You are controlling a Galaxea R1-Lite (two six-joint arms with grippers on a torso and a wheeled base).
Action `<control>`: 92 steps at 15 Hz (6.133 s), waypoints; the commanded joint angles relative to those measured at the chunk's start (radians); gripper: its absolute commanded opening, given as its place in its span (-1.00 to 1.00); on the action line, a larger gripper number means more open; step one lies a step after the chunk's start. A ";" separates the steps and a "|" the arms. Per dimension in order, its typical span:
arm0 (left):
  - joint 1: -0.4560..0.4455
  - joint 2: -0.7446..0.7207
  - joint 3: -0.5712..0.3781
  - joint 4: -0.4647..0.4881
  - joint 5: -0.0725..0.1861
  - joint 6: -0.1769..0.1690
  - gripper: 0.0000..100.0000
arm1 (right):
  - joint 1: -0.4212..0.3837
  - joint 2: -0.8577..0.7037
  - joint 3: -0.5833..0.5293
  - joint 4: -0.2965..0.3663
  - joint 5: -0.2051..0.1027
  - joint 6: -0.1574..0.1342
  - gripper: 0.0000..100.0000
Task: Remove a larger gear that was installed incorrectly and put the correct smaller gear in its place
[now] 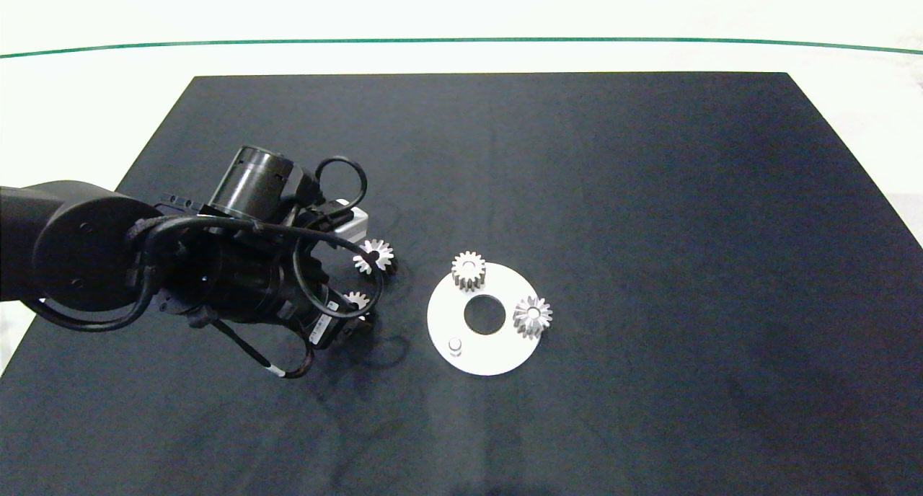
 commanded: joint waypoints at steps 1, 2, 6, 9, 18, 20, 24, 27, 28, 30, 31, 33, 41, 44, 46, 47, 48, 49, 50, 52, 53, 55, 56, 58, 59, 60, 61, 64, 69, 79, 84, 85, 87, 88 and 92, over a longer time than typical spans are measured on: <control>-0.003 0.004 0.001 -0.001 0.000 0.002 0.60 | -0.001 0.001 0.000 0.002 0.001 0.000 1.00; -0.004 0.013 0.001 -0.001 0.000 0.000 0.57 | -0.001 -0.001 0.000 0.002 0.001 0.000 1.00; -0.012 0.016 0.000 -0.004 -0.003 0.000 0.42 | -0.001 -0.001 0.000 0.002 0.001 0.000 1.00; -0.015 0.016 0.001 -0.004 -0.003 0.000 0.30 | -0.001 0.001 -0.003 0.002 0.001 0.000 1.00; -0.039 0.016 0.003 -0.004 -0.003 -0.012 -0.06 | -0.001 -0.002 -0.008 0.003 0.001 0.000 1.00; -0.046 0.016 0.017 -0.004 -0.001 -0.014 -0.15 | -0.001 -0.002 -0.008 0.003 0.001 0.000 1.00; -0.052 0.021 0.023 -0.026 -0.001 -0.015 -0.33 | -0.001 -0.004 -0.008 0.003 0.001 0.000 1.00; -0.058 0.021 0.026 -0.027 -0.001 -0.015 -0.45 | -0.001 -0.004 -0.008 0.003 0.001 0.000 1.00; -0.058 0.021 0.029 -0.027 -0.001 -0.015 -0.48 | -0.001 -0.004 -0.008 0.003 0.001 0.000 1.00; -0.058 0.022 0.029 -0.032 -0.001 -0.015 -0.57 | -0.001 -0.004 -0.008 0.003 0.001 0.000 1.00; -0.058 0.022 0.029 -0.032 -0.001 -0.015 -0.60 | -0.001 -0.004 -0.008 0.003 0.001 0.000 1.00; -0.059 0.022 0.029 -0.032 -0.001 -0.015 -0.69 | -0.001 -0.004 -0.008 0.003 0.001 0.000 1.00; -0.082 -0.044 0.029 -0.029 0.003 -0.014 -0.74 | -0.001 -0.002 -0.009 0.003 0.001 0.000 1.00; -0.122 -0.091 0.041 -0.026 0.003 -0.029 -0.74 | -0.001 0.002 -0.014 0.003 0.001 0.000 1.00; -0.159 -0.136 0.074 -0.027 0.006 -0.035 -0.74 | -0.001 -0.001 -0.016 0.003 0.000 0.000 1.00; -0.193 -0.162 0.089 -0.027 0.012 -0.035 -0.74 | -0.001 -0.006 -0.016 0.003 0.000 0.000 1.00; -0.217 -0.173 0.100 -0.027 0.026 -0.037 -0.74 | -0.003 -0.007 -0.017 0.003 0.000 0.000 1.00; -0.242 -0.173 0.110 -0.027 0.051 -0.037 -0.74 | -0.004 -0.012 -0.017 0.003 -0.002 0.000 1.00; -0.270 -0.173 0.123 -0.029 0.078 -0.037 -0.74 | -0.004 -0.013 -0.022 0.008 -0.002 0.000 1.00; -0.343 -0.179 0.129 -0.030 0.120 -0.035 -0.74 | -0.006 -0.015 -0.023 0.008 -0.002 0.000 1.00; -0.374 -0.171 0.127 -0.030 0.146 -0.035 -0.74 | -0.009 -0.018 -0.026 0.008 -0.002 -0.003 1.00; -0.429 -0.145 0.124 -0.032 0.183 -0.037 -0.74 | -0.012 -0.030 -0.037 0.009 -0.002 -0.003 1.00; -0.452 -0.131 0.121 -0.033 0.197 -0.037 -0.74 | -0.020 -0.035 -0.039 0.012 -0.003 -0.003 1.00; -0.487 -0.102 0.100 -0.036 0.215 -0.040 -0.74 | -0.057 -0.041 -0.034 0.012 -0.003 -0.004 1.00; -0.493 -0.093 0.087 -0.038 0.215 -0.046 -0.74 | -0.060 -0.047 -0.034 0.012 -0.003 -0.004 1.00; -0.500 -0.070 0.072 -0.040 0.215 -0.050 -0.74 | -0.061 -0.050 -0.035 0.012 -0.003 -0.004 1.00; -0.498 -0.057 0.063 -0.040 0.215 -0.052 -0.74 | -0.061 -0.050 -0.037 0.011 -0.003 -0.004 1.00; -0.484 -0.022 0.049 -0.046 0.241 -0.052 -0.74 | -0.060 -0.059 -0.035 0.012 -0.003 -0.004 1.00; -0.486 0.035 0.031 -0.101 0.249 -0.052 -0.74 | -0.058 -0.061 -0.034 0.012 -0.003 -0.004 1.00; -0.449 0.036 0.021 -0.101 0.249 -0.047 -0.74 | -0.055 -0.065 -0.039 0.011 -0.003 -0.004 1.00; -0.451 0.047 0.021 -0.101 0.250 -0.049 -0.74 | -0.053 -0.065 -0.042 0.012 -0.003 -0.004 1.00; -0.452 0.048 0.021 -0.101 0.250 -0.050 -0.74 | -0.053 -0.065 -0.042 0.012 -0.003 -0.004 1.00; -0.454 0.055 0.014 -0.101 0.250 -0.050 -0.74 | -0.053 -0.064 -0.040 0.012 -0.003 -0.004 1.00; -0.454 0.056 0.014 -0.101 0.250 -0.050 -0.74 | -0.053 -0.064 -0.040 0.012 -0.003 -0.004 1.00; -0.454 0.056 0.003 -0.101 0.250 -0.050 -0.74 | -0.053 -0.064 -0.040 0.012 -0.003 -0.004 1.00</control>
